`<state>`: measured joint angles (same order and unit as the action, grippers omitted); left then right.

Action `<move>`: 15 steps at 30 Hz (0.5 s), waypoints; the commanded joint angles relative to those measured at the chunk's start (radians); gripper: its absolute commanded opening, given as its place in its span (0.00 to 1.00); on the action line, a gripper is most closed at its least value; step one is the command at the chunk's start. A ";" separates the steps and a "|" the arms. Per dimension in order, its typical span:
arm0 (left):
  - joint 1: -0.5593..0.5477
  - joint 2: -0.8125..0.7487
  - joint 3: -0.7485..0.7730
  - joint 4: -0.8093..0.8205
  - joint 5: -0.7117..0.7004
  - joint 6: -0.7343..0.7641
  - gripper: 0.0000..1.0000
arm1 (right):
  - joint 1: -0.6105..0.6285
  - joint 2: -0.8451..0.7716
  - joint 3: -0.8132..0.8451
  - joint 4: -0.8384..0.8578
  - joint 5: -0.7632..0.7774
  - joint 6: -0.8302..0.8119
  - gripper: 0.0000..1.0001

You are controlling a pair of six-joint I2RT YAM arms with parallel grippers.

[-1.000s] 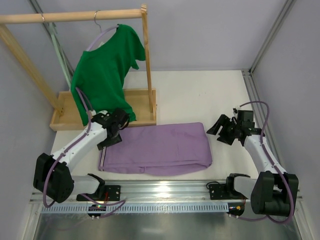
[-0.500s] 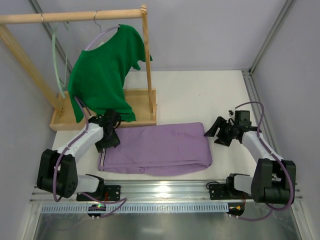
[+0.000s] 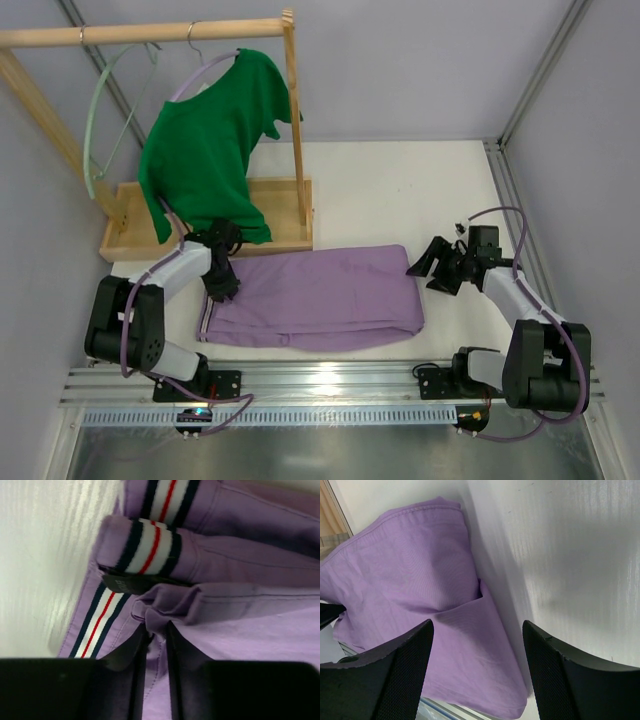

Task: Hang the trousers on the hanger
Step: Fold the trousers

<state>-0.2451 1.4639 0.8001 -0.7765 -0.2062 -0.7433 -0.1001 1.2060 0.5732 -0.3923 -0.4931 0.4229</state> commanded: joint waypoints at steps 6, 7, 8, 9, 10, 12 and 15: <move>0.007 0.006 0.091 -0.090 -0.010 -0.004 0.01 | 0.003 -0.046 -0.039 0.073 -0.032 -0.010 0.74; 0.007 -0.034 0.109 -0.119 -0.037 -0.017 0.00 | 0.003 -0.045 -0.041 0.075 -0.032 -0.010 0.75; 0.007 -0.055 0.125 -0.141 -0.056 -0.022 0.01 | 0.003 -0.045 -0.042 0.073 -0.033 -0.010 0.75; 0.007 -0.083 0.158 -0.200 -0.079 -0.031 0.01 | 0.003 -0.045 -0.039 0.076 -0.032 -0.012 0.74; 0.007 -0.106 0.171 -0.226 -0.146 -0.044 0.00 | 0.003 -0.045 -0.041 0.078 -0.032 -0.010 0.75; 0.006 -0.168 0.174 -0.277 -0.223 -0.068 0.01 | 0.003 -0.043 -0.047 0.090 -0.033 -0.009 0.75; 0.045 -0.178 0.142 -0.285 -0.233 -0.068 0.01 | 0.003 -0.042 -0.058 0.113 -0.045 -0.003 0.75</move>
<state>-0.2382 1.3071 0.9413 -0.9703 -0.3298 -0.7856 -0.1001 1.1839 0.5270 -0.3401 -0.5133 0.4217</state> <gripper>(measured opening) 0.026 0.746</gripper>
